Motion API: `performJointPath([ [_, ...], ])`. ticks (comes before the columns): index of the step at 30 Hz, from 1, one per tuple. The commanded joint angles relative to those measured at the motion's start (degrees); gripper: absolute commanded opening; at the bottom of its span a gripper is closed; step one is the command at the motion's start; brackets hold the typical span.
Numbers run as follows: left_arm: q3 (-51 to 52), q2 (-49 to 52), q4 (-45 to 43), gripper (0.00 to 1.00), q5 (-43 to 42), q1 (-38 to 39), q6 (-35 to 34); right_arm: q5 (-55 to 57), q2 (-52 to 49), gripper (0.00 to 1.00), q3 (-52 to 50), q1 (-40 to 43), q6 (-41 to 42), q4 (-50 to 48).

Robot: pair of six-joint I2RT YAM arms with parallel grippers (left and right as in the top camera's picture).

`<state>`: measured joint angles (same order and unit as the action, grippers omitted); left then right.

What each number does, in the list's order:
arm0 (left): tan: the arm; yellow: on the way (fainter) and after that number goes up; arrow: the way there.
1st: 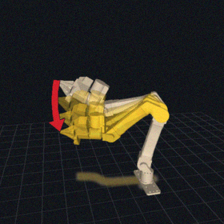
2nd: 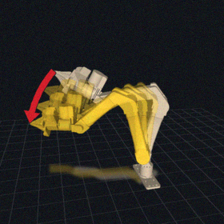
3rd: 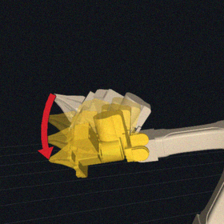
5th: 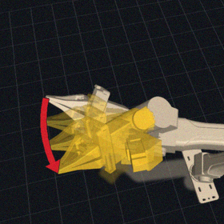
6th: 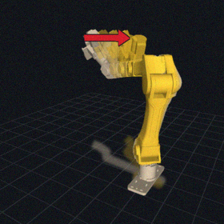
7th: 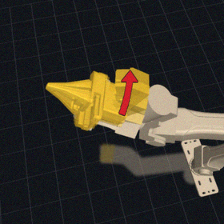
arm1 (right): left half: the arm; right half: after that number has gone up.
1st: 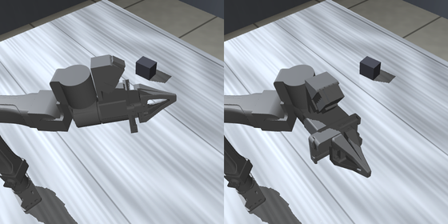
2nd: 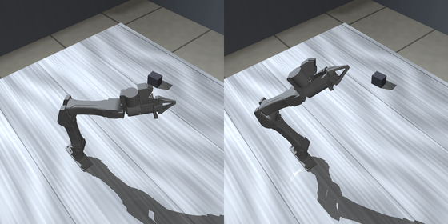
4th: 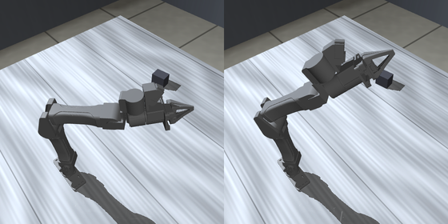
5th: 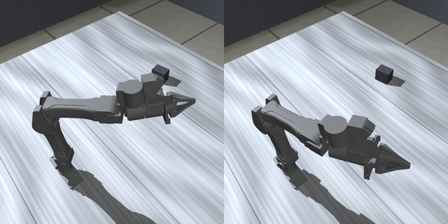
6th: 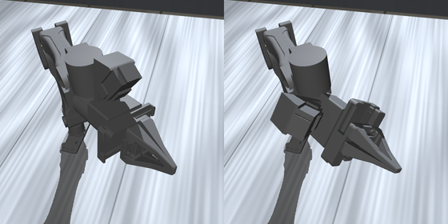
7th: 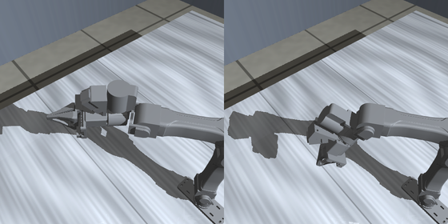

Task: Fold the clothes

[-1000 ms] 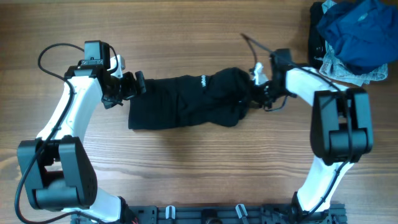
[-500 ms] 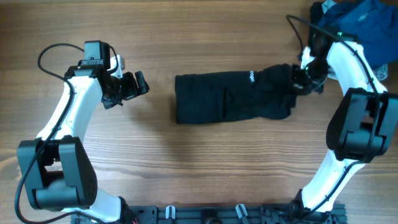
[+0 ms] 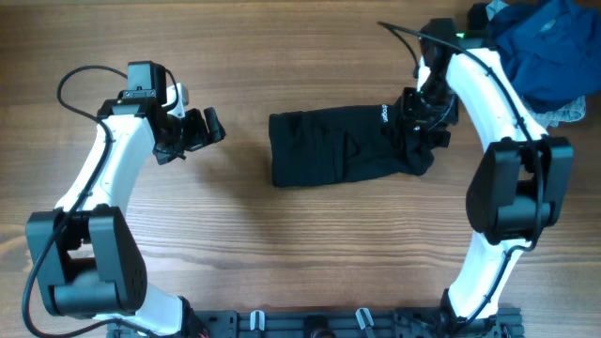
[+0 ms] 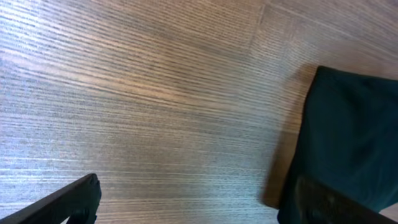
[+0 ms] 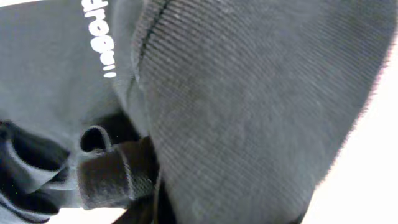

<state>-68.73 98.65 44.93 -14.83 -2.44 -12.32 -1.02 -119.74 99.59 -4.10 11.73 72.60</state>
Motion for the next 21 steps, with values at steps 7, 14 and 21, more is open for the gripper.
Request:
performJointPath([
  [7,-0.33,-0.83,0.63,0.99,0.11,-0.31,-0.33,-0.87,-0.28,0.96,1.16,10.99,-4.26,-0.79],
  [14,-0.33,-0.83,0.79,1.00,-0.35,-0.31,-0.33,-10.14,-0.31,1.00,-1.68,16.79,-11.76,-4.81],
  [21,-0.33,-0.83,0.76,1.00,-1.03,-0.31,-0.33,-20.52,-0.52,1.00,-11.63,20.11,-19.37,-16.00],
])
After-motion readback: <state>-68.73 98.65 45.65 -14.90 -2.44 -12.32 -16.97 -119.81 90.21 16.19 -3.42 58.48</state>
